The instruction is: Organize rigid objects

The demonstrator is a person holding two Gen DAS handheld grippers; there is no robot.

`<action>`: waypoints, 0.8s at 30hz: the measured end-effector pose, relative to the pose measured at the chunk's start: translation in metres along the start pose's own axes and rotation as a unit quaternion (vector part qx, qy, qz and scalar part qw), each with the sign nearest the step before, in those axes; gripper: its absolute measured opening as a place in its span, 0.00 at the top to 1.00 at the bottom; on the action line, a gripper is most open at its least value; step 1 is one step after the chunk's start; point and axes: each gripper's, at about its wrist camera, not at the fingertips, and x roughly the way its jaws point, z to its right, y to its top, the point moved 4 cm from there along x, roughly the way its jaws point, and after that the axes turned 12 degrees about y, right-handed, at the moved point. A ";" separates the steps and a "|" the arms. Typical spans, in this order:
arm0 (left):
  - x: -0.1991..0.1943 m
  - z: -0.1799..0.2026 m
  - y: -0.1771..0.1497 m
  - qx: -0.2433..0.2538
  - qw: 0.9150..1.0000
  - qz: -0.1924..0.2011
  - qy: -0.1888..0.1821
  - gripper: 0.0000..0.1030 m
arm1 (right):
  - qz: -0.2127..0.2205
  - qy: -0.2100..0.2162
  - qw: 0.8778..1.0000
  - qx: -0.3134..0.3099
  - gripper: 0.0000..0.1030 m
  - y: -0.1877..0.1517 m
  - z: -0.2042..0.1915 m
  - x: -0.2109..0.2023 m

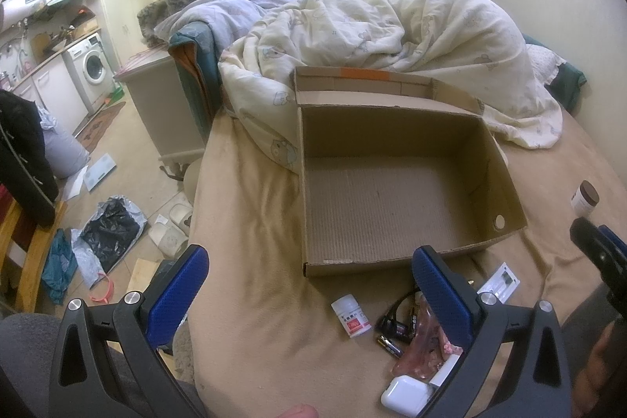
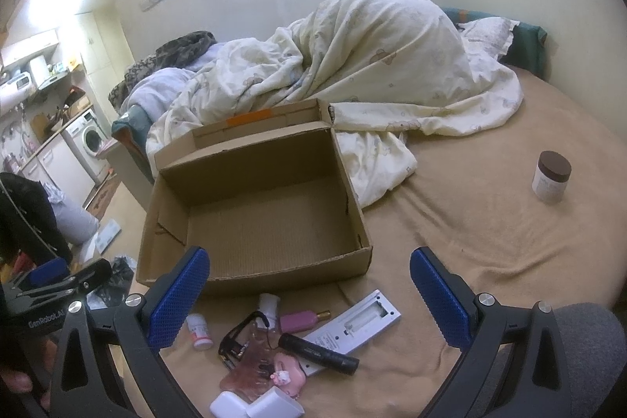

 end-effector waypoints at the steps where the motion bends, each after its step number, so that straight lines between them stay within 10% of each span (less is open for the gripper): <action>1: 0.001 0.001 -0.001 0.000 1.000 0.000 -0.001 0.00 | 0.001 -0.001 1.000 -0.001 0.00 0.000 0.000 0.000; 24: 0.002 -0.004 -0.001 -0.006 1.000 -0.002 0.012 0.00 | -0.001 0.000 1.000 -0.001 0.00 0.000 0.000 0.000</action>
